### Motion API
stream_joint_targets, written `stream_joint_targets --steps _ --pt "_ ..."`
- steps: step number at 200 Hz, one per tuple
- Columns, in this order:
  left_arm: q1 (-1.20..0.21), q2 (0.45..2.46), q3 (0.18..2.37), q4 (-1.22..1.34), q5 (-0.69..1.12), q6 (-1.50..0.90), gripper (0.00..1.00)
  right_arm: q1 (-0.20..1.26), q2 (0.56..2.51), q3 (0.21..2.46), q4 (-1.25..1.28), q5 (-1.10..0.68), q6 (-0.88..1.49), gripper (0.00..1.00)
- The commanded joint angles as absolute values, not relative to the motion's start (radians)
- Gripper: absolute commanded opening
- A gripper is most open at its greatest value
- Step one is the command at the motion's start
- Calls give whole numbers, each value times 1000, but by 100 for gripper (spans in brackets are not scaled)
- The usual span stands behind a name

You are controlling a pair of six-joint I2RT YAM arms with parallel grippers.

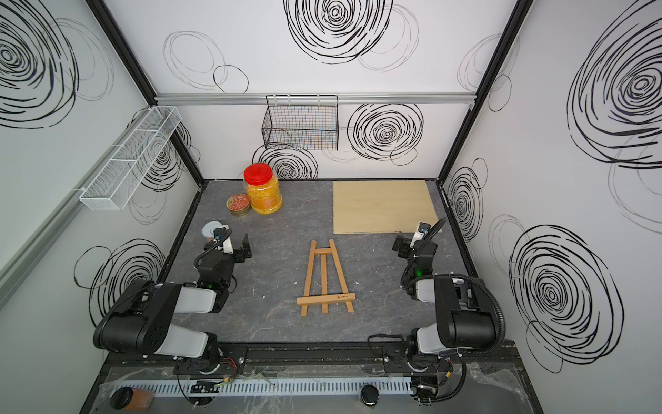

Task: Disassemble the easel
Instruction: Reset both arms

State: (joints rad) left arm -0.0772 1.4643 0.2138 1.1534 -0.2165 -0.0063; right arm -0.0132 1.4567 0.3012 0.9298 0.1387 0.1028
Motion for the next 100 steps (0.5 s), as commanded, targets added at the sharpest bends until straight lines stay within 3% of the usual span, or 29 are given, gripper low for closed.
stream_joint_targets --steps 1,100 --pt "-72 1465 232 1210 -205 2 99 -10 1461 316 925 153 92 100" --pt "-72 1465 232 1210 -204 2 99 -8 1462 318 925 154 92 100"
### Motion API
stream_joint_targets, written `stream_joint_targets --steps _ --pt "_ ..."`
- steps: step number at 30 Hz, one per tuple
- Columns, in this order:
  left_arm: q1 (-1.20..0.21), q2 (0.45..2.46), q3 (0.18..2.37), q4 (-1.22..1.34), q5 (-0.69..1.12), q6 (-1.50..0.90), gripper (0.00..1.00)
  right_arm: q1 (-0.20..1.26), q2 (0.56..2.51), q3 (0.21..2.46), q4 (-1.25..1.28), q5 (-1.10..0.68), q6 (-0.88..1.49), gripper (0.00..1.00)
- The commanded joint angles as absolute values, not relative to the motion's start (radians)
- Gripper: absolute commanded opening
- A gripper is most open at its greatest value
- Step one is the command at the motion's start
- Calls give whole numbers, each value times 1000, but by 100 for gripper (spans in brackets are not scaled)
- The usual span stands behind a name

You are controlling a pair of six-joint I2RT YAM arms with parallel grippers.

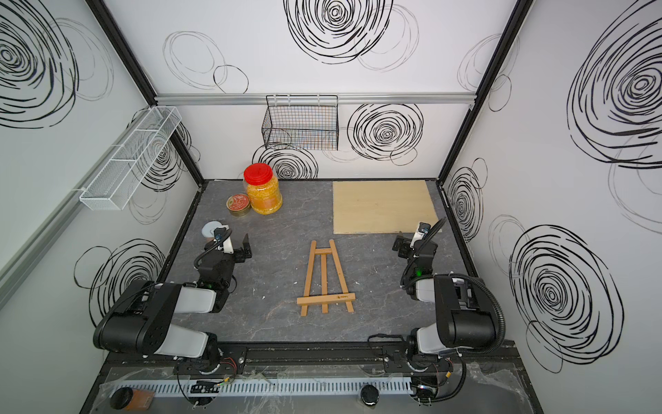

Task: Disassemble the easel
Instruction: Reset both arms

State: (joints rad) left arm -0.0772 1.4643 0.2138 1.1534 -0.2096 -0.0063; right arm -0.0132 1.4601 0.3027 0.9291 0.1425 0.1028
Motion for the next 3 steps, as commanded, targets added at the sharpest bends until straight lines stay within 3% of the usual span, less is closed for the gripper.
stream_joint_targets --steps 1,3 --pt "-72 1465 232 1210 -204 2 99 -9 1463 318 925 155 92 100" --pt "-72 1465 232 1210 -204 2 99 -10 1461 316 925 154 92 100"
